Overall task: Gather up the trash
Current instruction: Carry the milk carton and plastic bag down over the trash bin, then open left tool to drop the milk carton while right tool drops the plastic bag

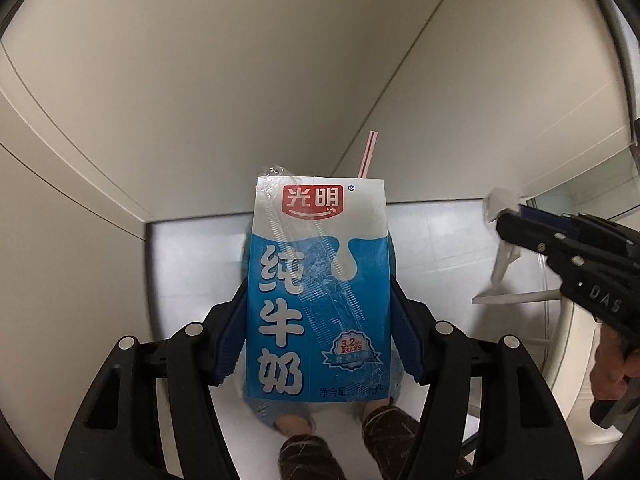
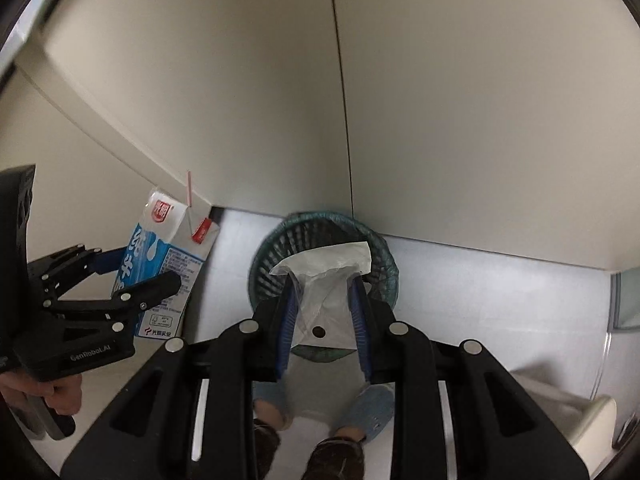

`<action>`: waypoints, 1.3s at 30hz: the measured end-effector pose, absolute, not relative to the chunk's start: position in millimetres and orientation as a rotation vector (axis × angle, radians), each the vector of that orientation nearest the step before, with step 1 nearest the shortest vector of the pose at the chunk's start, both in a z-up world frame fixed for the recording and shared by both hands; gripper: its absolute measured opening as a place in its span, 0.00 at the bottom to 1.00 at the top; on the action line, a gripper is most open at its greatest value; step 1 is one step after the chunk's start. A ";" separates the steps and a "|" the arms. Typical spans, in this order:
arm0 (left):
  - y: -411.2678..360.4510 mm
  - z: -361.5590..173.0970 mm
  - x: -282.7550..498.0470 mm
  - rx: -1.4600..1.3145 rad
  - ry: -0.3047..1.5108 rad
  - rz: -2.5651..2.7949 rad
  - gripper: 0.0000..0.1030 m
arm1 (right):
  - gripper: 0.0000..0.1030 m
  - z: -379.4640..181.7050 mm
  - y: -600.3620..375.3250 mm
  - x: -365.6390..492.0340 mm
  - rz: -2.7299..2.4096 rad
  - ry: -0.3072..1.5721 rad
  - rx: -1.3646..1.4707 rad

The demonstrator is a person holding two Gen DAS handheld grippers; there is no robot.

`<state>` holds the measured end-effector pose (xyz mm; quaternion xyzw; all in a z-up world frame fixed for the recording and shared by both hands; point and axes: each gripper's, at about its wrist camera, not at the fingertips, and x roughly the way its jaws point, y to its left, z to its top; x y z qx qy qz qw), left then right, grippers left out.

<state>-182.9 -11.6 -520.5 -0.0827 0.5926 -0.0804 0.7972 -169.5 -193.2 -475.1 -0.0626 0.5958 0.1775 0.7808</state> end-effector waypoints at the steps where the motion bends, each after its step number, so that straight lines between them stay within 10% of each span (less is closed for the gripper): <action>1: -15.4 -534.3 -183.1 -0.175 1.277 -0.174 0.60 | 0.24 -491.2 -194.2 -171.0 0.394 1.292 -0.140; 17: -66.1 -709.0 -158.4 -0.130 1.381 -0.191 0.60 | 0.24 -626.9 -209.6 -172.6 0.373 1.378 -0.118; 39: -39.8 -674.8 -164.2 -0.094 1.318 -0.179 0.94 | 0.25 -648.4 -189.4 -150.8 0.399 1.360 -0.095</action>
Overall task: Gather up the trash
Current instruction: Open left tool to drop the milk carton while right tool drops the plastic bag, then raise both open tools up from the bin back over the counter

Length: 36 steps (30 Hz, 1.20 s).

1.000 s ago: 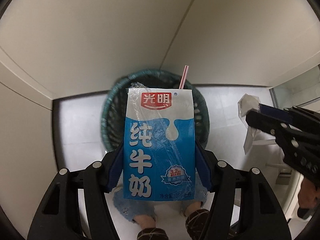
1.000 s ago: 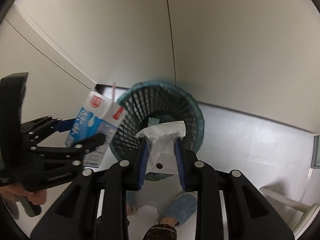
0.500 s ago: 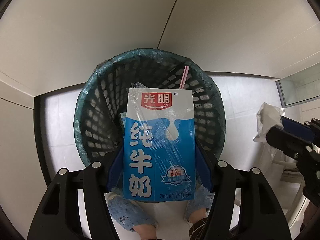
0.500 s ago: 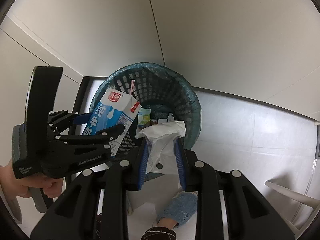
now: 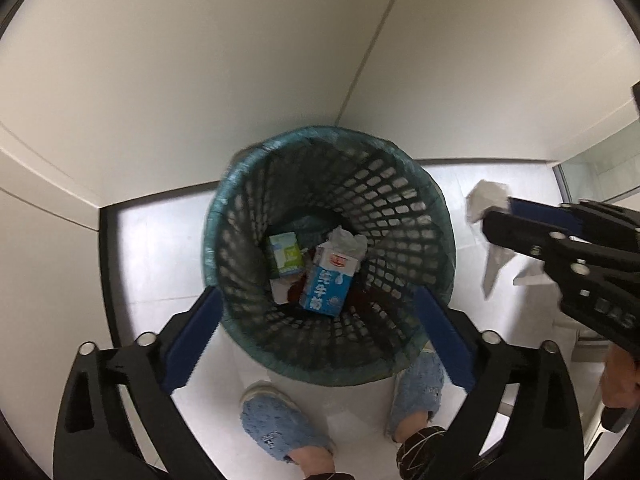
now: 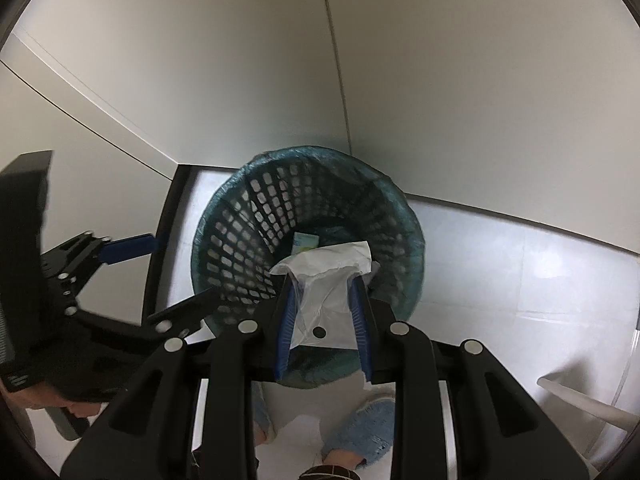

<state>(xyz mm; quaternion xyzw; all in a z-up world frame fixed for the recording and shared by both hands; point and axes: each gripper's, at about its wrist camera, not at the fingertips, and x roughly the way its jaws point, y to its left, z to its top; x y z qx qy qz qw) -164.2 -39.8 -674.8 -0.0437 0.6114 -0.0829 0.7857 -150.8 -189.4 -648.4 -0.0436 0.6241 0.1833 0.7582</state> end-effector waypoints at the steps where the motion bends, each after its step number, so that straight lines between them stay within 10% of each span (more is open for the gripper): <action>1: -35.8 -671.6 -165.1 -0.090 1.315 -0.174 0.94 | 0.25 -650.6 -185.9 -149.5 0.402 1.359 -0.091; 12: -2.4 -668.3 -172.0 -0.095 1.331 -0.097 0.94 | 0.27 -659.7 -164.7 -145.5 0.408 1.366 -0.077; 36: 10.3 -652.8 -183.2 -0.119 1.331 -0.042 0.94 | 0.79 -631.3 -180.5 -161.4 0.345 1.356 -0.076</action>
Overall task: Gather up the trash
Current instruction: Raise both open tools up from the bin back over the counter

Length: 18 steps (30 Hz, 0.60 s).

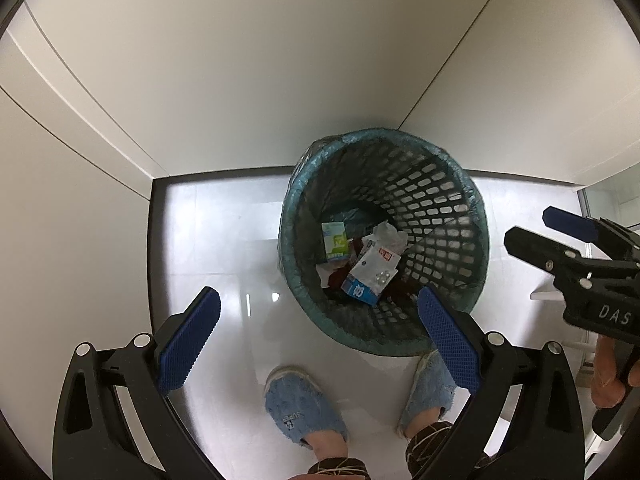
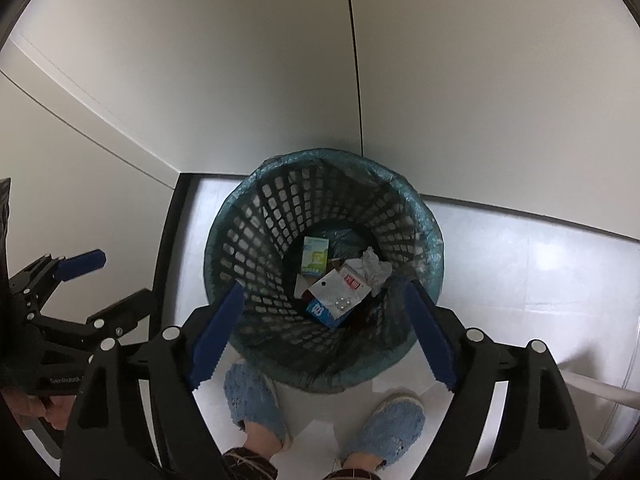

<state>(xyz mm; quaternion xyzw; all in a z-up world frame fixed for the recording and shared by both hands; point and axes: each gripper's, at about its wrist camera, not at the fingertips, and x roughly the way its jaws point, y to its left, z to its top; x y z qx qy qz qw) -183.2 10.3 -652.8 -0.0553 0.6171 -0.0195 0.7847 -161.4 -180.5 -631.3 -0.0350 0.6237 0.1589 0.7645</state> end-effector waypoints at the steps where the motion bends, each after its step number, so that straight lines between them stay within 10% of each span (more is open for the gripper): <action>1: 9.6 -648.9 -183.9 -0.117 1.330 -0.043 0.94 | 0.81 -626.7 -180.7 -162.9 0.342 1.351 -0.078; 18: 15.5 -458.2 -181.6 -0.169 1.285 -0.028 0.93 | 0.92 -444.6 -177.4 -162.9 0.302 1.306 -0.048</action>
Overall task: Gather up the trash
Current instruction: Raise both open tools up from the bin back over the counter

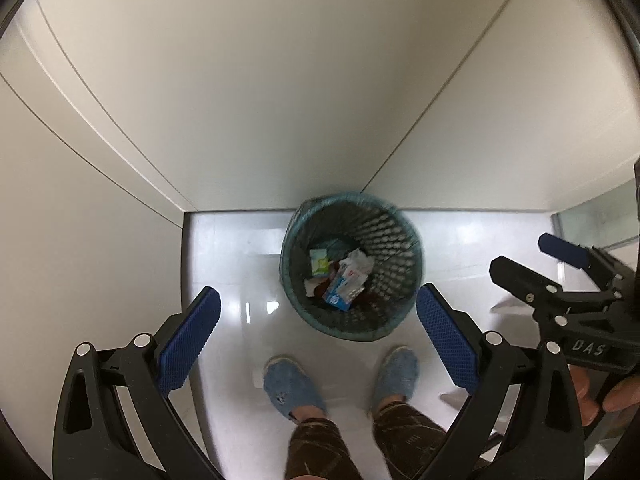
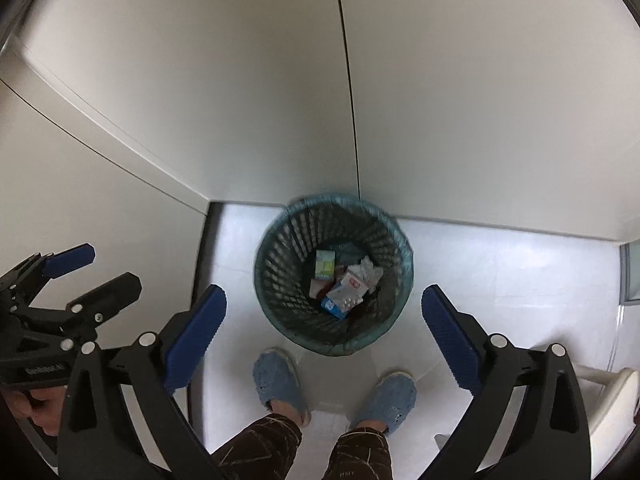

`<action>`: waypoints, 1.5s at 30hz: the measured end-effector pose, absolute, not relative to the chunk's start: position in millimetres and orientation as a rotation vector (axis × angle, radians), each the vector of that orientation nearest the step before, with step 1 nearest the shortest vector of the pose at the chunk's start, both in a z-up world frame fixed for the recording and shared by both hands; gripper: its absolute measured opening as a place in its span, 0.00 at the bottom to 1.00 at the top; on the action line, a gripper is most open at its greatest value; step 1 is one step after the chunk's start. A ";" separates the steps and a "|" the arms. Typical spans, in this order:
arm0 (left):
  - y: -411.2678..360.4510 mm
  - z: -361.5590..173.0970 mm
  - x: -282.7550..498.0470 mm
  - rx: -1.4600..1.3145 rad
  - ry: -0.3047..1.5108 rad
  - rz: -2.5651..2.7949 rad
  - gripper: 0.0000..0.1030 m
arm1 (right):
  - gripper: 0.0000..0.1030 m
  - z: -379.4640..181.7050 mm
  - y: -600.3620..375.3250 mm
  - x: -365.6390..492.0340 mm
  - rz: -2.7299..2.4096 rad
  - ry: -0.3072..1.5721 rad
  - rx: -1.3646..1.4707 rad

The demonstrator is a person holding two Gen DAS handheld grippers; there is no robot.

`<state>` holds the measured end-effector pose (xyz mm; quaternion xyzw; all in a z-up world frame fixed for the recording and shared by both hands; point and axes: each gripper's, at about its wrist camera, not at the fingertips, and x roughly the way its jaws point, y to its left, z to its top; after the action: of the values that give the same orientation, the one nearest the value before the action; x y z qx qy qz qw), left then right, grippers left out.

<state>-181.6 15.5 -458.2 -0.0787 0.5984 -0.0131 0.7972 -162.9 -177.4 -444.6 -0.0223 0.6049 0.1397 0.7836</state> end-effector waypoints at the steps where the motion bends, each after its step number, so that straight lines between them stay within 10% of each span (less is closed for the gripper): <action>1: 17.0 -441.9 -179.4 -0.174 1.282 -0.028 0.93 | 0.91 -429.5 -176.4 -160.9 0.292 1.295 -0.047; 27: 54.4 -115.5 -120.5 -0.116 0.963 -0.092 0.94 | 0.91 -77.6 -188.1 -108.2 0.116 0.912 0.018; 45: 24.7 -51.5 45.0 -0.105 0.904 -0.068 0.94 | 0.91 -44.0 -234.0 76.9 0.117 0.872 -0.010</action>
<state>45.0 24.7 -51.5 -0.0509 0.4364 -0.0327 0.8977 76.9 -234.0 -44.0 -0.0051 0.4219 0.0565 0.9049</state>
